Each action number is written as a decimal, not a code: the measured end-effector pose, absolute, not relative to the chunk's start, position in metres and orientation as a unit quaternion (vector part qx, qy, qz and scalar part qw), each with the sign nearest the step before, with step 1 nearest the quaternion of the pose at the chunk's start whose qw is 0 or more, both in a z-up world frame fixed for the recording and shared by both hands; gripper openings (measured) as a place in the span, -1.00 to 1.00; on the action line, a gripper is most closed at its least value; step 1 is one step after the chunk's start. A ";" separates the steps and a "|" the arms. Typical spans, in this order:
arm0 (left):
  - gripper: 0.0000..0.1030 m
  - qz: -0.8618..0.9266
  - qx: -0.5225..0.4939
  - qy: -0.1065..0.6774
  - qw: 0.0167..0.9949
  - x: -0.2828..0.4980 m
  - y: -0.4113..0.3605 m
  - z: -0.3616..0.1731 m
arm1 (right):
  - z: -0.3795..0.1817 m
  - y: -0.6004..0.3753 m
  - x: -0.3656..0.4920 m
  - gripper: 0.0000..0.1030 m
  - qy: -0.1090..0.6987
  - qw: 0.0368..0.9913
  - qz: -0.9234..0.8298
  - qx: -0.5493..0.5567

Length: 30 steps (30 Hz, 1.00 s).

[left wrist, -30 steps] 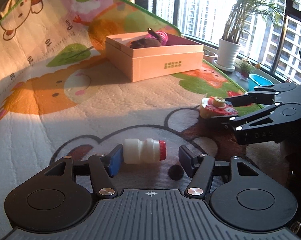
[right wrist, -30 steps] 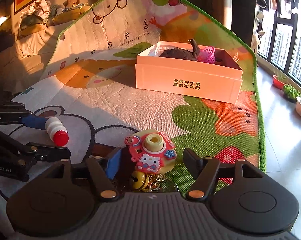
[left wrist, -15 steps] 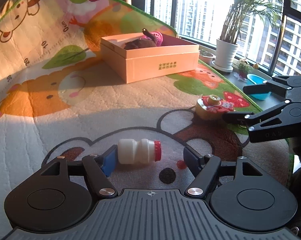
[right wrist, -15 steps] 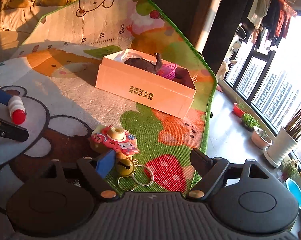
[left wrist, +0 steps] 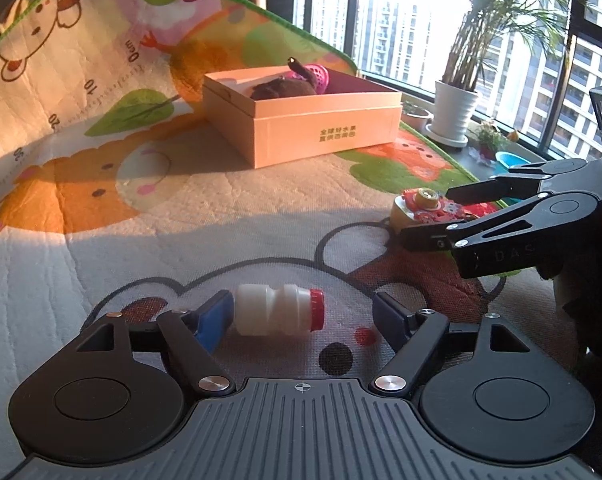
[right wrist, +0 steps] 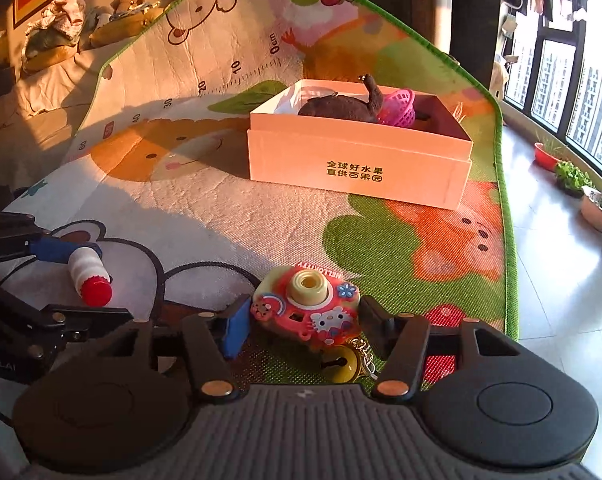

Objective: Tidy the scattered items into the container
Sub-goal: 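Close the left gripper on the white bottle while the right gripper holds the pink toy, then lift and carry the bottle and pink toy over the box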

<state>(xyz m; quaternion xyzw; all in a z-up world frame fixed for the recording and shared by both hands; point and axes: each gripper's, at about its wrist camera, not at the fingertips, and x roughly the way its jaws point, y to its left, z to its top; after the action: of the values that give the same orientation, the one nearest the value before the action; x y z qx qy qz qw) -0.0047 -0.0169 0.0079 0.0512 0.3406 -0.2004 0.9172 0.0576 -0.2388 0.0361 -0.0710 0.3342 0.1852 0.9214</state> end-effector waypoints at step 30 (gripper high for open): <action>-0.07 -0.226 0.150 0.241 0.932 0.033 -0.073 0.096 | 0.139 -0.289 0.073 0.13 0.205 0.952 0.216 -0.065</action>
<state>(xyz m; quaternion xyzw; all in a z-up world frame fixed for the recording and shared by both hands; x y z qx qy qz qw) 0.0332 -0.0734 0.0955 0.1503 0.2409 -0.2255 0.9319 0.0733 -0.2887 0.1391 -0.0647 0.2054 0.2165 0.9523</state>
